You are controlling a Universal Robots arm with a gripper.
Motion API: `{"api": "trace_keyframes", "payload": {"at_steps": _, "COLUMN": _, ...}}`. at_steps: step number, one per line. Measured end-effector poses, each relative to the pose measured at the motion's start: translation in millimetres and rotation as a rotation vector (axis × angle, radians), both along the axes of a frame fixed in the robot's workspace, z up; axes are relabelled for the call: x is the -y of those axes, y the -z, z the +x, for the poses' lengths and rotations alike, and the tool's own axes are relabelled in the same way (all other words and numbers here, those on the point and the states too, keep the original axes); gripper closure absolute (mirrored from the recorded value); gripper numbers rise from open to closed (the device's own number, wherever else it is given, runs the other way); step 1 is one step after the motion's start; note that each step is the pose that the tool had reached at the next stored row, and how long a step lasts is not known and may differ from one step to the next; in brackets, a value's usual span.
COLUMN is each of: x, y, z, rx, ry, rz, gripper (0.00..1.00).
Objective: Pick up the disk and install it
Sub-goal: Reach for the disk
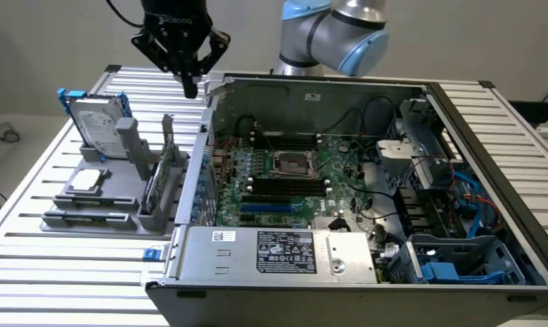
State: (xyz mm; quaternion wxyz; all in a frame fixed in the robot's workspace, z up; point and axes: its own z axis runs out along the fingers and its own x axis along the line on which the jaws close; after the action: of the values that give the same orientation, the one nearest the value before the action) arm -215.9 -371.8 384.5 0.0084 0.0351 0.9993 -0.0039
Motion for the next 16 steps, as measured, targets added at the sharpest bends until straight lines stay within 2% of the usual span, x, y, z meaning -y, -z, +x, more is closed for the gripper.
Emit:
{"api": "trace_keyframes", "payload": {"at_steps": 5, "x": -10.9, "y": 2.5, "z": -22.9, "rx": -0.0004, "ry": 0.000, "rz": -0.0063, "gripper": 0.89}}
{"api": "trace_keyframes", "payload": {"at_steps": 16, "x": -29.1, "y": 6.6, "z": -72.8, "rx": -0.0023, "ry": 0.000, "rz": -0.0156, "gripper": 0.89}}
